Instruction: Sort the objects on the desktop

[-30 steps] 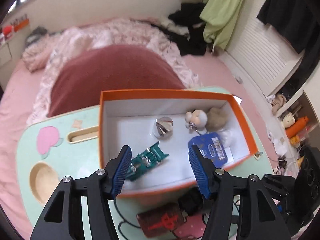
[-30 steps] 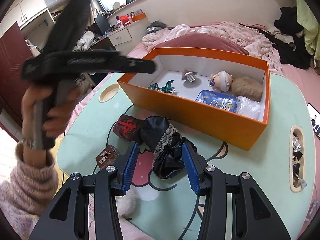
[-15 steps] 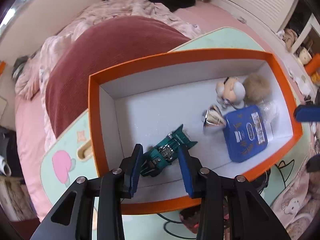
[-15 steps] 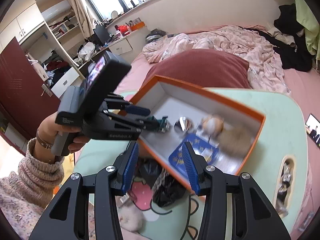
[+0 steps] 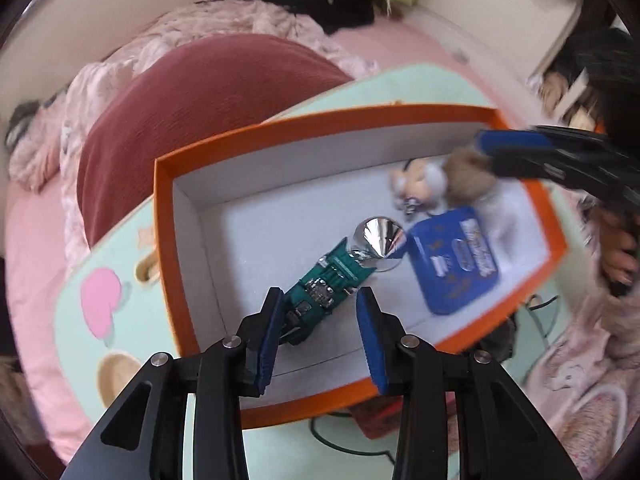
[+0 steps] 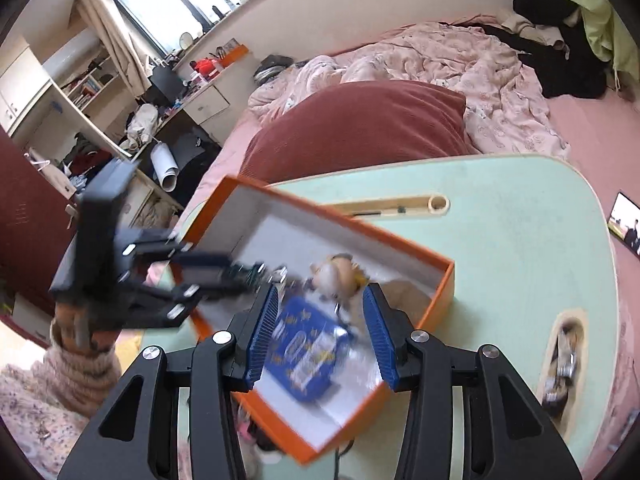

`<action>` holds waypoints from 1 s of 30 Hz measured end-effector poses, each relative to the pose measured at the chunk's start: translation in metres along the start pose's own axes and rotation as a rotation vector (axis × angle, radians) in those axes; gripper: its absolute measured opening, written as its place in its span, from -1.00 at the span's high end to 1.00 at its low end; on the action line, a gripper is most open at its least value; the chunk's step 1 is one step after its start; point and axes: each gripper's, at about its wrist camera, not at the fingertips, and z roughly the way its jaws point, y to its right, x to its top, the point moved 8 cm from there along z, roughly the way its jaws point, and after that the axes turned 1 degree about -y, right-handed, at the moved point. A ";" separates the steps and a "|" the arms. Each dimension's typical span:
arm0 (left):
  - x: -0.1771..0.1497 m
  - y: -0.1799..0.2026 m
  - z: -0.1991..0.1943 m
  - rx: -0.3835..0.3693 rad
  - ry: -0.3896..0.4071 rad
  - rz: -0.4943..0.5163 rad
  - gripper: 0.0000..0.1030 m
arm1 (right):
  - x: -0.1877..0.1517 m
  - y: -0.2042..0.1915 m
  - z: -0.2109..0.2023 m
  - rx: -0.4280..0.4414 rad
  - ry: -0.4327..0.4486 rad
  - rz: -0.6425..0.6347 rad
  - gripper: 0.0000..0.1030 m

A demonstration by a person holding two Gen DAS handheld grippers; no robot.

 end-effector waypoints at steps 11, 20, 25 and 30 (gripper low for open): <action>0.011 -0.026 -0.003 -0.133 0.036 -0.178 0.29 | 0.087 0.009 0.020 0.068 0.039 -0.032 0.37; 0.015 -0.034 -0.002 -0.031 0.130 -0.291 0.29 | 0.067 0.006 0.041 0.009 -0.054 -0.140 0.30; 0.018 -0.033 -0.008 -0.023 0.116 -0.301 0.29 | 0.061 0.013 0.039 0.054 -0.119 -0.169 0.30; 0.033 -0.034 -0.028 -0.119 0.144 -0.300 0.26 | 0.047 -0.014 0.033 0.100 -0.209 -0.270 0.30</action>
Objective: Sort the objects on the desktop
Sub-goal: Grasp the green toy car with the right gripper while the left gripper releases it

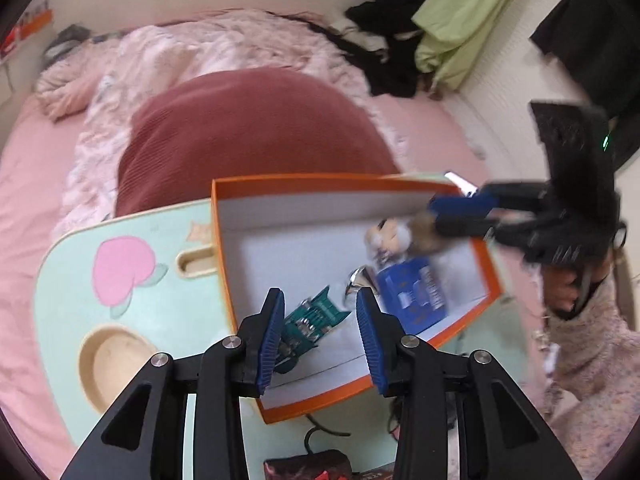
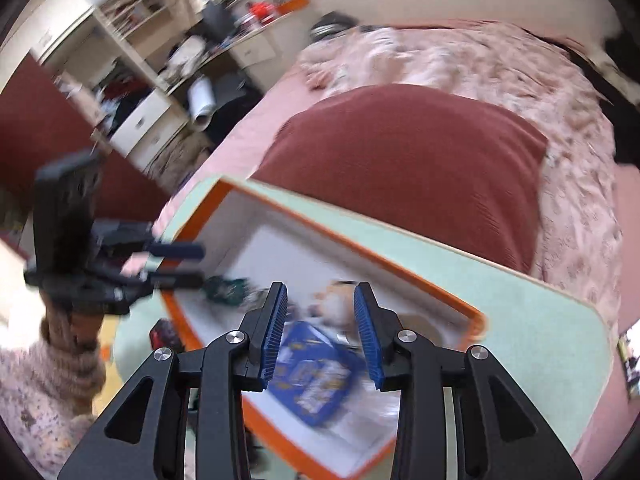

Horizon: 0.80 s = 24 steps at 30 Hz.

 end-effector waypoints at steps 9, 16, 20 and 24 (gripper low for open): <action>-0.011 -0.003 0.018 -0.071 -0.057 0.002 0.23 | -0.017 -0.021 0.048 -0.061 -0.159 0.016 0.29; -0.038 -0.004 0.010 -0.003 -0.071 0.063 0.23 | -0.009 -0.038 0.075 -0.175 -0.213 -0.057 0.19; -0.042 -0.006 0.001 -0.014 -0.027 0.058 0.24 | -0.011 -0.057 0.096 -0.185 -0.282 -0.151 -0.11; -0.046 -0.013 -0.012 -0.034 0.000 0.028 0.22 | -0.012 -0.063 0.107 -0.178 -0.295 -0.203 0.01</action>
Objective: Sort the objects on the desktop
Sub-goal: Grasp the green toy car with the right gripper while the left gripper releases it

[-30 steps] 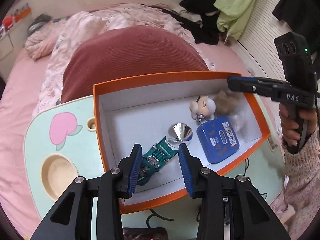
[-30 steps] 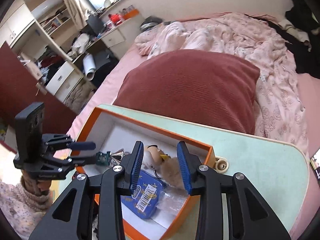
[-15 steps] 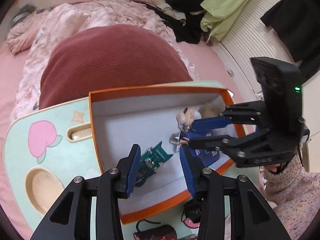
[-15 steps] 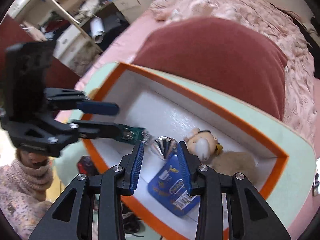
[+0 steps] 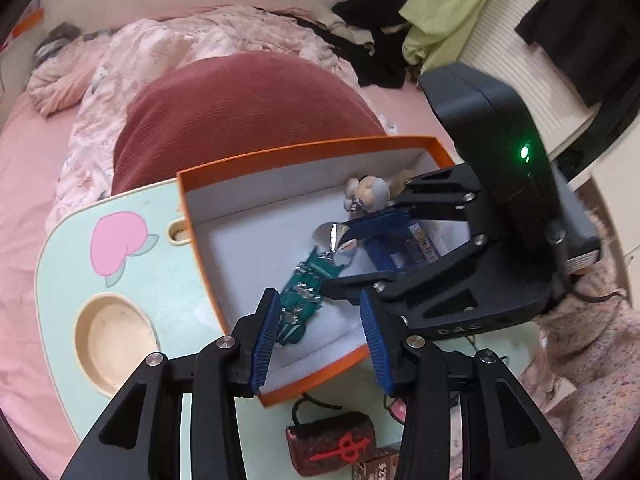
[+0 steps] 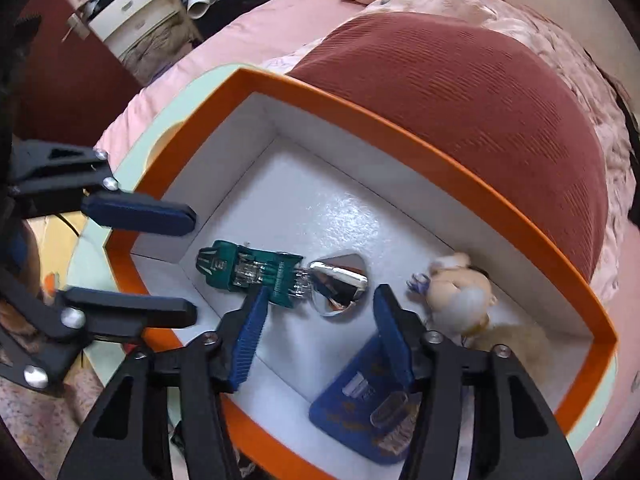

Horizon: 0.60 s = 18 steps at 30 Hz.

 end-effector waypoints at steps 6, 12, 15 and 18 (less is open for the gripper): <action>0.001 -0.003 -0.017 0.039 0.017 0.029 0.19 | -0.003 0.011 -0.023 0.033 0.121 0.044 0.81; 0.007 -0.002 -0.026 0.047 0.050 0.016 0.18 | 0.000 0.017 -0.031 0.106 0.128 0.165 0.43; 0.007 -0.003 -0.027 0.033 0.069 -0.007 0.18 | 0.006 0.006 -0.022 0.159 0.102 0.221 0.39; 0.006 -0.009 -0.028 0.042 0.080 -0.045 0.16 | 0.012 -0.009 -0.011 0.050 0.074 0.199 0.22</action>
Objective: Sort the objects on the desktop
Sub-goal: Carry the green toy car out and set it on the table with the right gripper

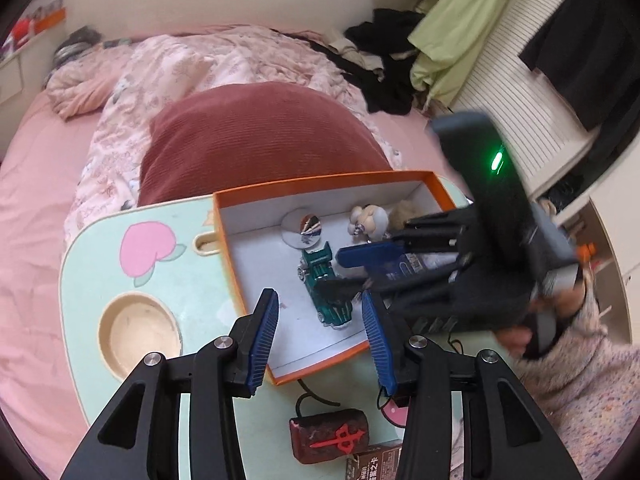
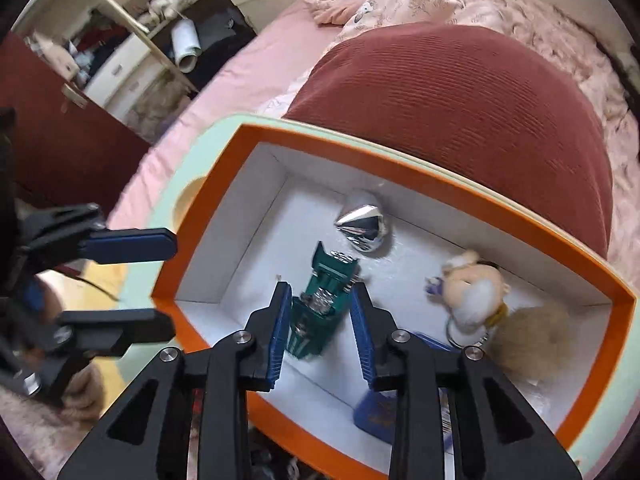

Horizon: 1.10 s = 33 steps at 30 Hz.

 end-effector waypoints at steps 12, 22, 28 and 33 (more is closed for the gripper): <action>0.011 -0.020 -0.023 -0.021 0.105 -0.131 0.08 | 0.000 -0.015 -0.014 0.005 0.132 0.001 0.34; 0.042 0.022 0.040 0.107 -0.029 0.009 0.08 | -0.064 -0.024 -0.115 0.213 0.308 -0.004 0.34; 0.053 0.024 0.088 0.259 -0.083 0.048 0.12 | -0.125 0.017 -0.089 0.110 0.234 0.086 0.34; 0.051 0.016 0.115 0.322 -0.134 0.048 0.37 | -0.126 0.034 -0.067 0.134 0.238 0.160 0.34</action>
